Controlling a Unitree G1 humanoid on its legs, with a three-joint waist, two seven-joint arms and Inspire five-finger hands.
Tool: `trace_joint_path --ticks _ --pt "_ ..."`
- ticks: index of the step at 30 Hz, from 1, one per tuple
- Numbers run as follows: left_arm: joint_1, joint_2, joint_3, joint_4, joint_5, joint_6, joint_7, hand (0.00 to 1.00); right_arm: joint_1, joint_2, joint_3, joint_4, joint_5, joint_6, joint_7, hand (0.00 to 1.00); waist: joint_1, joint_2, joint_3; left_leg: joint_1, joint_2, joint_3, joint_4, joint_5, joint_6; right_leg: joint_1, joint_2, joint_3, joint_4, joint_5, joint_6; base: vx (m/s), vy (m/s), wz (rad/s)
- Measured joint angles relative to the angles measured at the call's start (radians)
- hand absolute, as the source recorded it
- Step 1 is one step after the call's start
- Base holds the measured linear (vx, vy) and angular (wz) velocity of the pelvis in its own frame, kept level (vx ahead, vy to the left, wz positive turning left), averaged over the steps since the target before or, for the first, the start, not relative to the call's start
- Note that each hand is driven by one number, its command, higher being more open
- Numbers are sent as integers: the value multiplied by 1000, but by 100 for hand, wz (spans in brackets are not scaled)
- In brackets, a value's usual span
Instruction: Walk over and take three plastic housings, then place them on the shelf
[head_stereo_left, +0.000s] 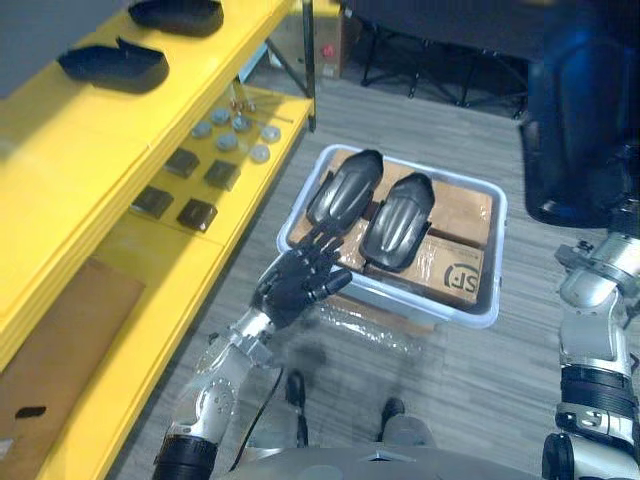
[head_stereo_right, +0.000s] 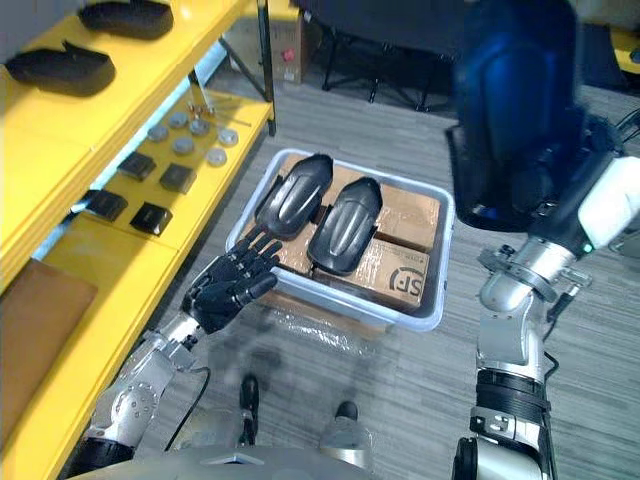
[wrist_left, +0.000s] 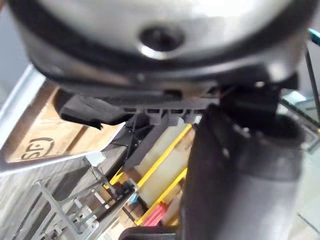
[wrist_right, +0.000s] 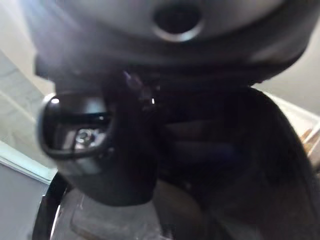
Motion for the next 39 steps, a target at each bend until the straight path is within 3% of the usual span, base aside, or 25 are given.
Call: trace_joint_path --ticks 4,8,14,25,36,37,39 --pt "-74 -12 -74 -4 14 -14 63 100 -2 7 121 -23 2 -104 46 0 -3 1 -34 48 -1 25 -36 10 0 13 -6 23 0 0 0 3 29 -20" --pt "-110 -35 -131 -4 14 -34 139 100 -2 109 223 -23 43 -164 84 0 -21 1 -52 77 -4 35 -74 27 -2 20 -7 33 0 0 0 -37 19 -8" --pt "-117 -48 -148 -4 14 -43 221 100 9 183 342 -23 139 -177 124 0 -29 5 -55 96 -9 47 -128 51 -11 18 0 42 -17 3 -4 -71 13 -6" --pt "-160 -80 -155 -4 4 -120 308 100 85 275 457 3 260 -179 177 0 -32 16 -85 95 -12 46 -128 67 1 20 0 42 -26 11 -16 -2 3 0" --pt "-182 -89 -167 -4 9 -125 409 100 120 288 547 54 285 -208 224 0 -32 12 -100 96 -13 45 -128 76 1 20 2 49 -32 16 -20 0 2 -1" --pt "-182 -89 -167 -4 11 -125 413 0 120 288 550 60 286 -211 224 0 -32 11 -103 96 -12 45 -128 76 1 20 2 50 -32 16 -20 0 0 0" --pt "-183 -89 -167 -4 21 -123 417 0 120 288 559 63 286 -221 220 0 -31 4 -110 97 -12 45 -128 77 1 20 2 50 -32 16 -20 0 0 0"
